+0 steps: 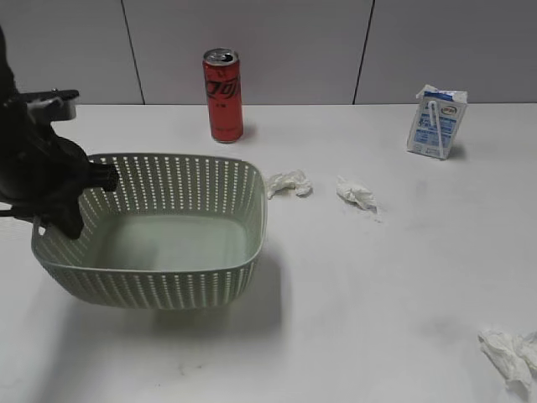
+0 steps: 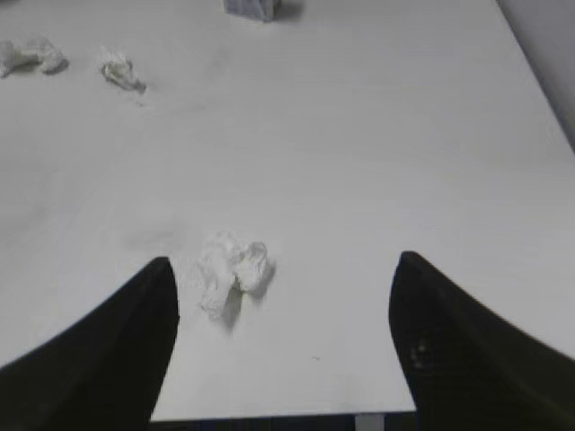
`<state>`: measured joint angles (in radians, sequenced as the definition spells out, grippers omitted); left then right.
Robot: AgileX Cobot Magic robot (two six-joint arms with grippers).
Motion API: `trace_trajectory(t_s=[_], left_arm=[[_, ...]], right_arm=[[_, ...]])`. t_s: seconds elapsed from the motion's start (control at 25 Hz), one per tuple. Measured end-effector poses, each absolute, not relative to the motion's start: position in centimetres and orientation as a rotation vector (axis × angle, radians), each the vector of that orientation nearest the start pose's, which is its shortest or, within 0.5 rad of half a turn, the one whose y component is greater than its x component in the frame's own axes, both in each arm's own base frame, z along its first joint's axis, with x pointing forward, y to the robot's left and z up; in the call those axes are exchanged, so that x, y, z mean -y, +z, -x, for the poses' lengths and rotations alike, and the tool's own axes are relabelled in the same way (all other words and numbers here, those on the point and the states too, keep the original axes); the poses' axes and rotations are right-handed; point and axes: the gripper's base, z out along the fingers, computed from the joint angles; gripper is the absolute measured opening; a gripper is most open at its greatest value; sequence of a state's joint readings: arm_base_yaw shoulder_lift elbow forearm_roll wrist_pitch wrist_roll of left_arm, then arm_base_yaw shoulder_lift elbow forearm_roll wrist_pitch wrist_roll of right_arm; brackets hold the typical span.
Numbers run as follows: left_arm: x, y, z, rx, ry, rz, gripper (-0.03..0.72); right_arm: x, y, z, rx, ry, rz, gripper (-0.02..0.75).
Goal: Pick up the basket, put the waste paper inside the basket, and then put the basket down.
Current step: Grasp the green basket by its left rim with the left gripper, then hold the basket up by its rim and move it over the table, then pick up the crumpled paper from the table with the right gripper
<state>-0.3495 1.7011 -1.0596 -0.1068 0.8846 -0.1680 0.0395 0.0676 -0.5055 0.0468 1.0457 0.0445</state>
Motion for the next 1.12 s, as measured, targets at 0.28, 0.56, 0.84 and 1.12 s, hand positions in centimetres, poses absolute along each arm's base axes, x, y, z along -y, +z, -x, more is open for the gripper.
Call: trace_trajectory(t_s=[0.28,0.56,0.84,1.12], left_arm=[[11.0,22.6,-28.0,-2.95,-0.203,-0.188,0.006],[10.9,22.6,-27.8,-2.972,-0.195,-0.193,0.006],[10.9,22.6,-27.7,-2.975,-0.194,-0.193,0.006],[10.9,22.6,-27.7,-2.975,-0.194,-0.193,0.006]], right_arm=[[-1.5,27.3,-7.5,-2.483,0.244,-0.059,0.551],[-2.3,22.4,-15.3,-2.809,0.326,-0.206,0.551],[-2.2,14.8,-20.1,-3.029,0.254,-0.321,0.551],[-2.1,10.7,-21.7,-3.173,0.215,-0.364,0.506]])
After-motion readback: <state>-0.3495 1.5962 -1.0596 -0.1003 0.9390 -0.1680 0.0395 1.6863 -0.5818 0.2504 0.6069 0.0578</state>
